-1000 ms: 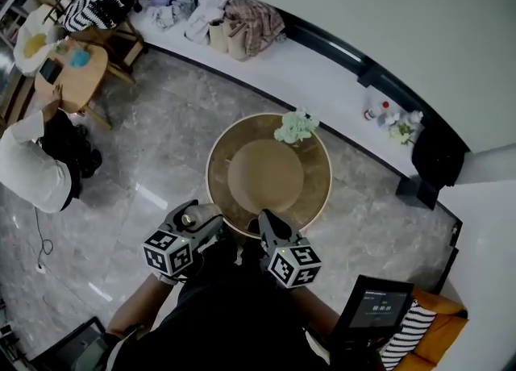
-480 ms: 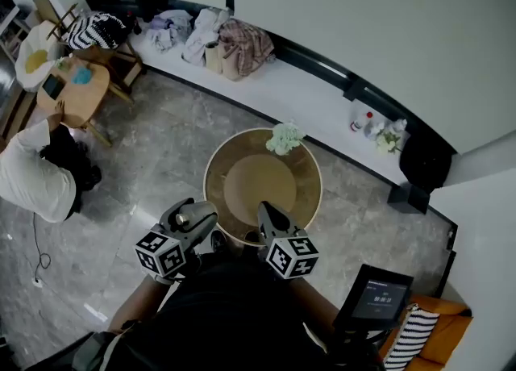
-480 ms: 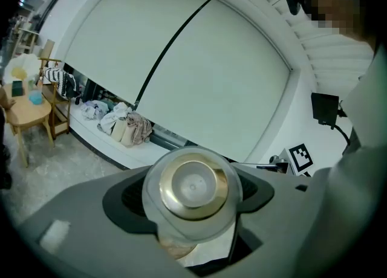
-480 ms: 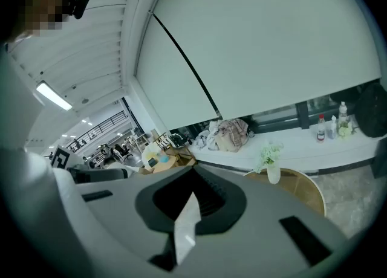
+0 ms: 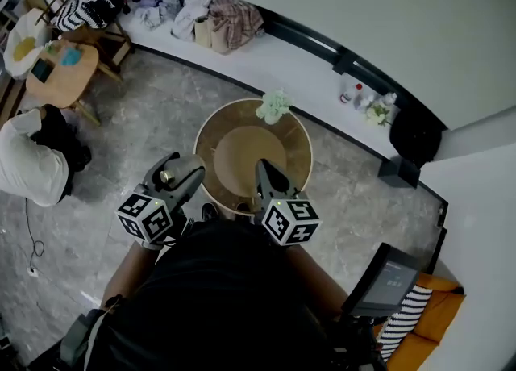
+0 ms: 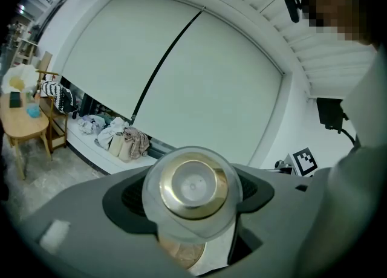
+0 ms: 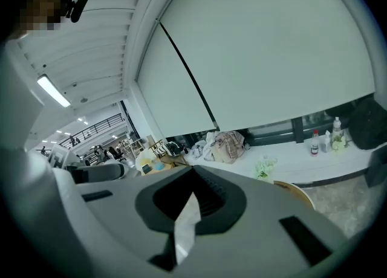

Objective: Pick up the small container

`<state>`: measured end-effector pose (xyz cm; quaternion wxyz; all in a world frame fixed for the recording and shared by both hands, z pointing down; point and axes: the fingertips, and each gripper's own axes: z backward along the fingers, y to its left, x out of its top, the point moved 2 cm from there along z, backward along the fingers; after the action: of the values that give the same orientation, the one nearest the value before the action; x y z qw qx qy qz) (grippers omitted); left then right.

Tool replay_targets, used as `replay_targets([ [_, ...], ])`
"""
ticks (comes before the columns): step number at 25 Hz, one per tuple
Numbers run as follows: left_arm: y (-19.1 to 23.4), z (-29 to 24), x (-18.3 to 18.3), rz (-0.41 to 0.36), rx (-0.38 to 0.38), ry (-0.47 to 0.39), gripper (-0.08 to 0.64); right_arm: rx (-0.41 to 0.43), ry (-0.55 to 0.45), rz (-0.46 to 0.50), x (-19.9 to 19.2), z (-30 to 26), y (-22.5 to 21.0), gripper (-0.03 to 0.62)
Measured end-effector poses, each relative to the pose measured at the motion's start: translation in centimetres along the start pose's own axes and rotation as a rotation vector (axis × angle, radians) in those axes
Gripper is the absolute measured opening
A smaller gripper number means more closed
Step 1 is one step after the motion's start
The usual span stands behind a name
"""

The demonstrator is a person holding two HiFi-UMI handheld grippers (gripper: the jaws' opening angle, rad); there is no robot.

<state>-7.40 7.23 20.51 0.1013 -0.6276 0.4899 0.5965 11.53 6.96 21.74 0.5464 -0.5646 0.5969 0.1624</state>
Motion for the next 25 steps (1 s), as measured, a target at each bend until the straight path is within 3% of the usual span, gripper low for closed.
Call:
replay_targets([
  [11,-0.6,-0.3,-0.1,-0.1,-0.039,0.017,0.334,-0.018,0.038,0.019,-1.0,-0.2,0.7,-0.002],
  [25,-0.4,-1.5,-1.5,-0.093,-0.066,0.057,0.334,-0.022,0.042,0.04,-1.8,-0.6,0.4,-0.002],
])
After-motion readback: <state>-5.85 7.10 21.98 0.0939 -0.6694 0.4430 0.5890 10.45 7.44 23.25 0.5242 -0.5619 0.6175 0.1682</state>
